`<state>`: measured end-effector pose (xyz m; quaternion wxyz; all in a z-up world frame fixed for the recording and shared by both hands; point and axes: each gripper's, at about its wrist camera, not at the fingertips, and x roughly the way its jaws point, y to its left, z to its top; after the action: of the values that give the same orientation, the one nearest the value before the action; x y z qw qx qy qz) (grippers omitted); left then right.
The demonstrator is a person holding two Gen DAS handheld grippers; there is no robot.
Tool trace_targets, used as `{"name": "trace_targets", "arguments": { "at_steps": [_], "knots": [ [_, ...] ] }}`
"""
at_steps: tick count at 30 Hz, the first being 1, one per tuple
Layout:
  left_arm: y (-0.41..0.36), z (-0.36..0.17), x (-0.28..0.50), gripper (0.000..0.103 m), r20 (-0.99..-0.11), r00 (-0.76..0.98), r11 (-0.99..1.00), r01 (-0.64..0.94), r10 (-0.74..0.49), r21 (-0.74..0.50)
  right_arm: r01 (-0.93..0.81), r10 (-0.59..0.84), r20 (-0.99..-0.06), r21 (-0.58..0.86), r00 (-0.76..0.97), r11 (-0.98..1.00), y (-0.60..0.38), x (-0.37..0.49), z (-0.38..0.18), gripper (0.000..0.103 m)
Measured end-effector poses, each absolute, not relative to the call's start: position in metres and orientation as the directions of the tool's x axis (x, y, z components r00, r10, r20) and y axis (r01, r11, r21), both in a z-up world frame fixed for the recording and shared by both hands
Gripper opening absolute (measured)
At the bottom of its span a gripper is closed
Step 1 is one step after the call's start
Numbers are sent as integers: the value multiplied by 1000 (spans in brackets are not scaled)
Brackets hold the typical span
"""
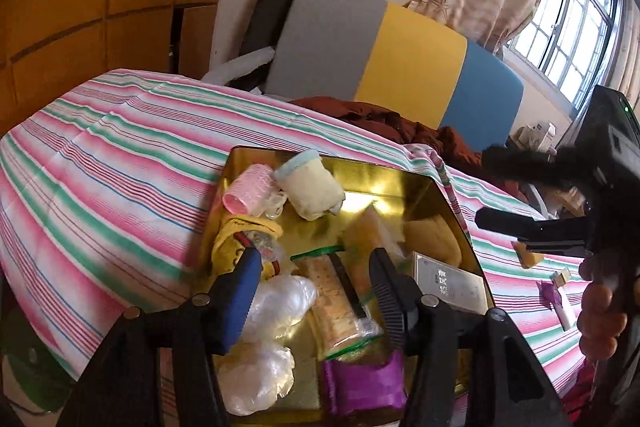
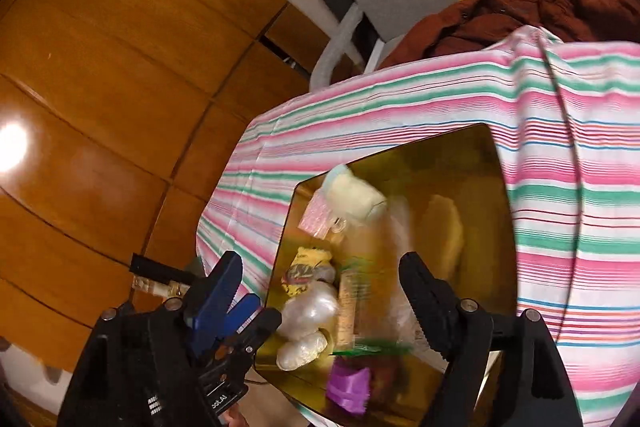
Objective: Organize objects
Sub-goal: 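Carry the plastic bag into the tray while the right gripper carries the cracker packet there, then release both items in the tray and lift both tools away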
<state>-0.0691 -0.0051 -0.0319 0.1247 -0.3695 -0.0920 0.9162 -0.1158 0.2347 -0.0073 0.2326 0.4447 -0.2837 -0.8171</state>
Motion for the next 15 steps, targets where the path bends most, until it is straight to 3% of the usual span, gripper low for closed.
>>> {"name": "trace_targets", "arguments": {
  "at_steps": [5,15],
  "knots": [
    [-7,-33,-61,57,-661,-698,-959,-150,274,-239,143,-577,-648,595,-498,-791,226,-102,-10,83],
    [4,-22,-44,57,-662,-709,-969,-153,244,-193,115,-338,-705,345,-624,-932,225,-52,-7,100]
  ]
}}
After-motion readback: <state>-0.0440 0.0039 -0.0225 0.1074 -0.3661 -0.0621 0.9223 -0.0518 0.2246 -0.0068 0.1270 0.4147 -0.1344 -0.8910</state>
